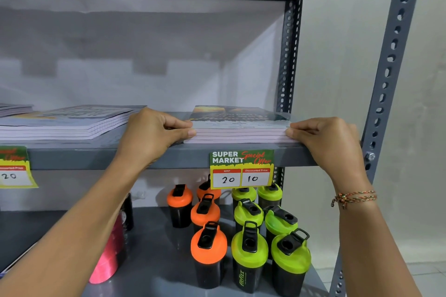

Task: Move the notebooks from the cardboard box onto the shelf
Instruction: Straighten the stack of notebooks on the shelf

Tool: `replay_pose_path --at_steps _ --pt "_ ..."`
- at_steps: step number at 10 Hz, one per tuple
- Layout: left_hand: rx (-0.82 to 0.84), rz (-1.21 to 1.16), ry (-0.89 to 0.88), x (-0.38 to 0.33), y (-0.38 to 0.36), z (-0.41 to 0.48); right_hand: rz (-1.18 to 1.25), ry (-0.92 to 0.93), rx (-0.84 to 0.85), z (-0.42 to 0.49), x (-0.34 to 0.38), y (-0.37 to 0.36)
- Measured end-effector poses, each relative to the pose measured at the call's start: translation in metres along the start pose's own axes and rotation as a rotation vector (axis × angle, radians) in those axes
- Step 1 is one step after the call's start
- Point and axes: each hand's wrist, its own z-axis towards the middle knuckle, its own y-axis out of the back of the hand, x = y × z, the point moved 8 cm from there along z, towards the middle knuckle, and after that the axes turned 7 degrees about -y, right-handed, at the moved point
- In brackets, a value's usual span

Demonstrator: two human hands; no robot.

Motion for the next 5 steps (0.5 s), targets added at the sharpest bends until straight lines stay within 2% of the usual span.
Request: replay_pose_path --at_steps 1,2,3,4,5 --pt "0.011 0.076 -0.039 -0.01 0.002 -0.001 -0.085 0.064 0.0 -0.003 0.013 -0.004" --pt "0.1 0.171 -0.132 -0.025 -0.011 0.001 -0.148 0.213 0.06 -0.01 0.031 -0.018" --pt "0.213 0.214 -0.205 -0.036 -0.033 0.004 -0.204 0.261 0.168 -0.013 0.04 -0.035" --pt "0.223 0.207 -0.195 -0.035 -0.037 0.004 -0.212 0.25 0.153 -0.006 0.045 -0.028" --pt "0.201 0.311 -0.254 -0.045 -0.033 0.009 -0.163 0.499 -0.057 -0.05 0.059 -0.014"
